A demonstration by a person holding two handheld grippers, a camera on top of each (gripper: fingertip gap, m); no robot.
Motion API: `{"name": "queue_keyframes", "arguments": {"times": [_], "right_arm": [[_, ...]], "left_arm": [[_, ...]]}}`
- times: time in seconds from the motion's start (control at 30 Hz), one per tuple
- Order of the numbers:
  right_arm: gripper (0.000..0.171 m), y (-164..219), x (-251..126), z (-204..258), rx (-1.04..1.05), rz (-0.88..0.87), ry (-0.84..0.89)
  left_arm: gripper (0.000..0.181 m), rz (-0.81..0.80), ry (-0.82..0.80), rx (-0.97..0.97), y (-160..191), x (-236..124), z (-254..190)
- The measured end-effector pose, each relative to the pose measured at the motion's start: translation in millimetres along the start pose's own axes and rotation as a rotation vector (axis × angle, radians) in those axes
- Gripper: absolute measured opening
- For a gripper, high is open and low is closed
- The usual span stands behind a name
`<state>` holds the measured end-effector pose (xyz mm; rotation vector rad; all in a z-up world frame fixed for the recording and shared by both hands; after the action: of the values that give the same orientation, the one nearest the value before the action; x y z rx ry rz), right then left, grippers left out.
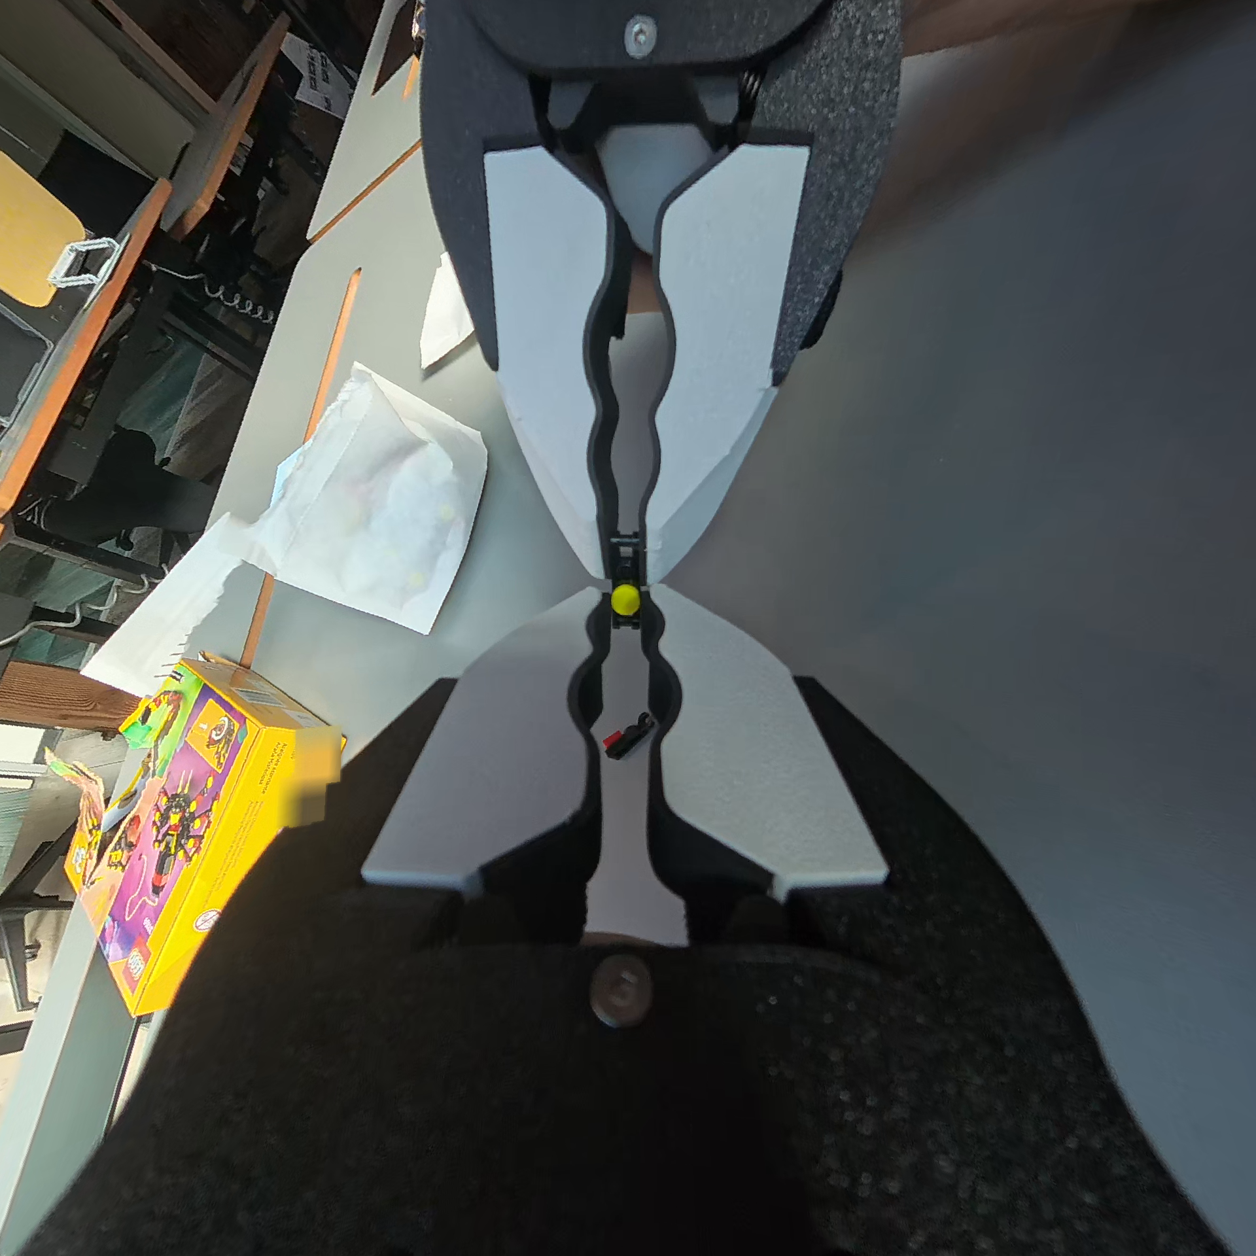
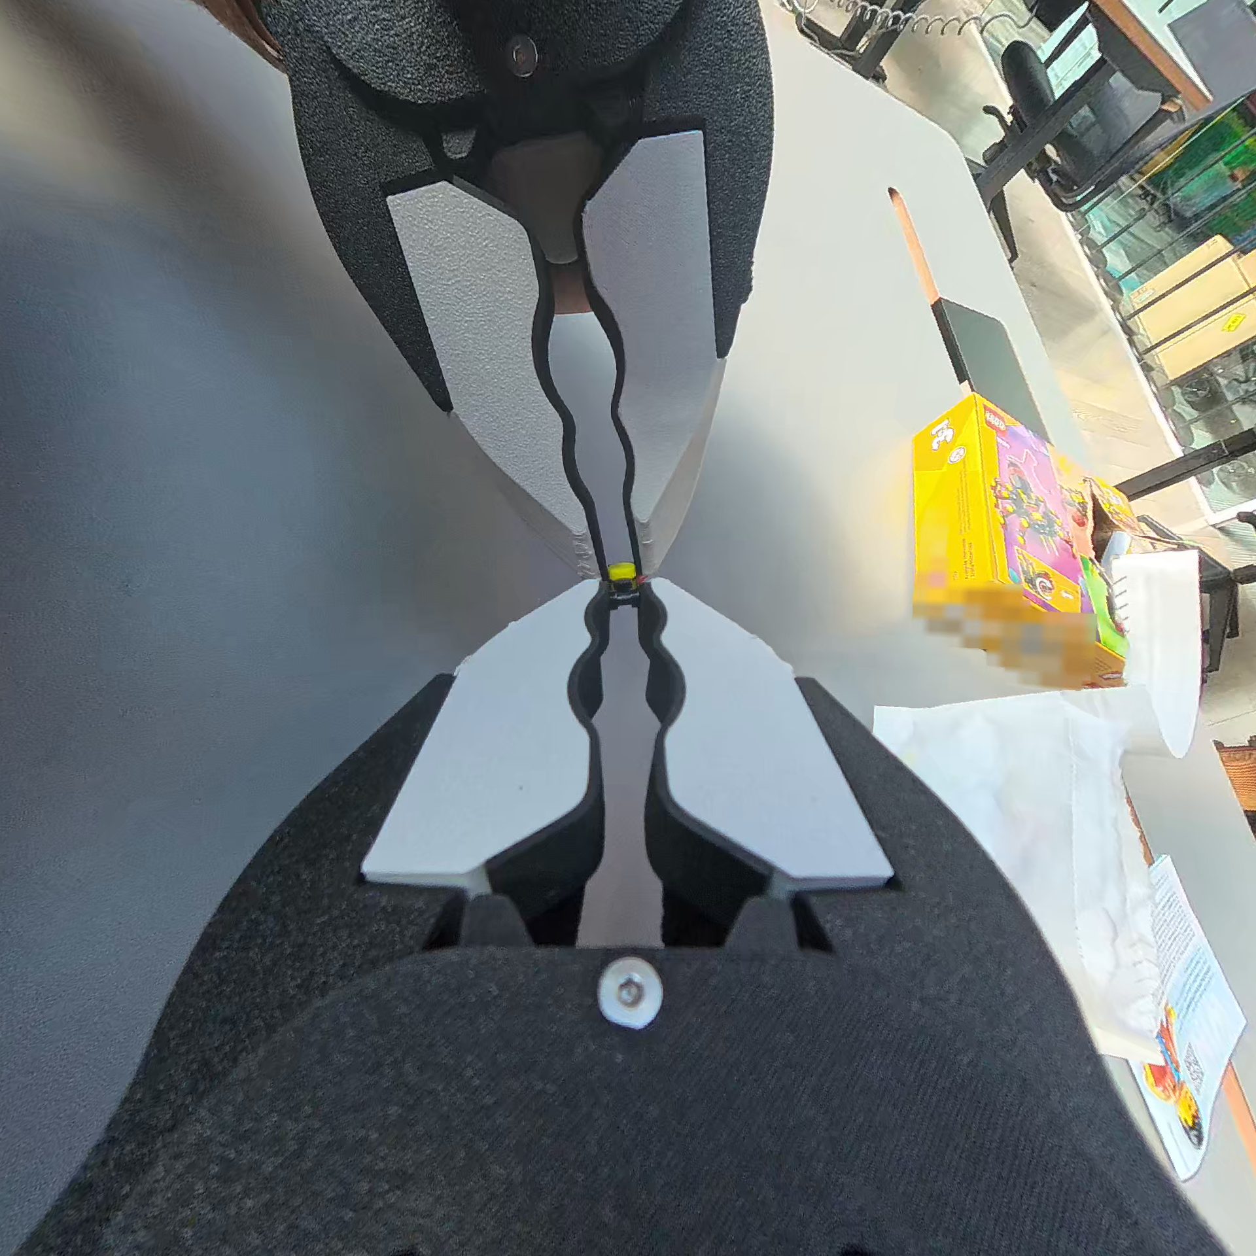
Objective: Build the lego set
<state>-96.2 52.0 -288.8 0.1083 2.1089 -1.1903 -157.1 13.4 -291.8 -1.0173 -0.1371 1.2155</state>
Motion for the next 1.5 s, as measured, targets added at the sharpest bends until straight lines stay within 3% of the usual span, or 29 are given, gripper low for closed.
{"name": "queue_keyframes", "arguments": {"times": [0.27,0.47,0.53,0.63,0.73,0.8,0.9,1.0,1.1,1.2,1.37,1.5], "right_arm": [[0.008,4.1,5.1,-2.8,0.030,0.029,0.017],[0.007,4.1,4.5,-0.3,-0.068,0.039,0.080],[0.007,-1.1,4.4,2.5,-0.206,0.101,0.148],[0.007,-1.3,13.8,5.3,-0.367,0.302,0.194],[0.007,9.9,28.2,4.6,-0.399,0.403,0.167],[0.007,10.5,29.0,5.2,-0.365,0.363,0.154],[0.007,17.1,17.1,-3.3,-0.279,0.328,0.174],[0.007,22.3,-17.5,-29.8,-0.137,0.231,0.286],[0.008,39.4,-62.8,-78.5,0.009,0.215,0.387],[0.007,59.1,-84.5,-122.4,0.083,0.238,0.354],[0.008,81.2,-83.1,-161.7,0.132,0.268,0.213],[0.008,85.8,-70.5,-167.6,0.086,0.340,0.169]], "left_arm": [[0.006,0.007,-0.066,0.047,3.5,-1.0,-0.9],[0.006,-0.076,-0.018,-0.130,4.2,-3.9,1.4],[0.006,-0.086,0.017,-0.175,4.9,-5.7,2.9],[0.006,-0.014,0.027,-0.088,10.4,-3.0,-0.5],[0.006,-0.079,0.039,-0.137,-4.8,-5.5,0.7],[0.006,0.013,-0.016,-0.061,6.3,-2.1,4.5],[0.006,-0.024,-0.019,-0.161,11.3,-7.7,14.3],[0.006,-0.040,-0.098,-0.170,3.8,-4.3,39.6],[0.007,-0.014,-0.127,-0.058,-11.2,20.8,75.0],[0.007,-0.043,-0.107,0.019,-33.4,57.5,115.3],[0.008,0.086,0.140,0.053,-35.4,119.1,143.8],[0.012,0.085,0.184,0.063,-31.6,142.6,151.7]]}}
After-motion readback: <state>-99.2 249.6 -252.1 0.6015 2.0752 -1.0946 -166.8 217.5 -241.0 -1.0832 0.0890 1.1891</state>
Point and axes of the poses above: each gripper's, where its closed fingertips meet, x out along the fingers, y out of its underside, z = x × y across the jaws, the point moved 5 cm from there along -x, back along the fingers, and after that the axes turned 9 degrees about -y, right-handed, at the moved point
